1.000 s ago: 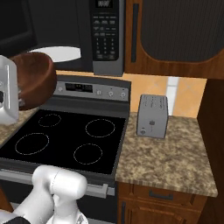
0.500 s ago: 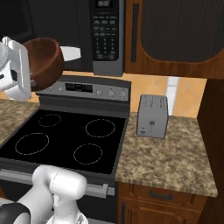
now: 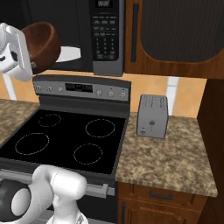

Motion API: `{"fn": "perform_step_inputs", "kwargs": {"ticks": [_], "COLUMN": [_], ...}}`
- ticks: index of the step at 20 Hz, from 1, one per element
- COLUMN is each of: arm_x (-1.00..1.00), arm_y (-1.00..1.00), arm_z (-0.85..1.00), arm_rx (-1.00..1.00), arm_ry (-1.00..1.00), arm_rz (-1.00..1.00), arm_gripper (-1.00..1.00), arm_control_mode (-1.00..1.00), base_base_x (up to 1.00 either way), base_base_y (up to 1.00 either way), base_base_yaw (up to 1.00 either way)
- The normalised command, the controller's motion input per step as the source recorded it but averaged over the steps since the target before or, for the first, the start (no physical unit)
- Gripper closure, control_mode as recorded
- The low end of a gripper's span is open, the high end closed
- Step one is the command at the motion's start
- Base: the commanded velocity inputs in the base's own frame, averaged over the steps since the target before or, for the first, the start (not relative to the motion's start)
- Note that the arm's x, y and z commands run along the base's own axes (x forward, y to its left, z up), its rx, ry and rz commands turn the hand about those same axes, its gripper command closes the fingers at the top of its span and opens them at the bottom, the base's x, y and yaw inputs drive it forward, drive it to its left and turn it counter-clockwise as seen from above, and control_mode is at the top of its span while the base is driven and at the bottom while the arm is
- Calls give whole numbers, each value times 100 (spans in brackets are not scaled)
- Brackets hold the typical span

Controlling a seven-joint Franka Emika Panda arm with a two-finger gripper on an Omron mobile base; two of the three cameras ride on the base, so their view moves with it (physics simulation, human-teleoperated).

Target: Pick the lime from the sink and place it in the bowl. Then pick the bowl and place it in the microwave. Then close the microwave door and press the start button.

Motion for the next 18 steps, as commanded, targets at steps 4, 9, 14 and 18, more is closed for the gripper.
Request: {"fn": "perform_step_inputs", "kwargs": {"ticks": [4,9,14,18], "arm_x": [61,64,70,78], "arm_y": [4,4,7,6], "arm_z": [3,0,0,0], "arm_rx": [0,0,0,0], "arm_ry": [2,0,0,7], "arm_rz": [0,0,0,0], "arm_gripper": [100,100,100,100], "arm_control_mode": [-100,-100,-100,-100], "base_base_x": [0,0,0,0], "base_base_y": [0,0,0,0], "base_base_yaw": [0,0,0,0]}}
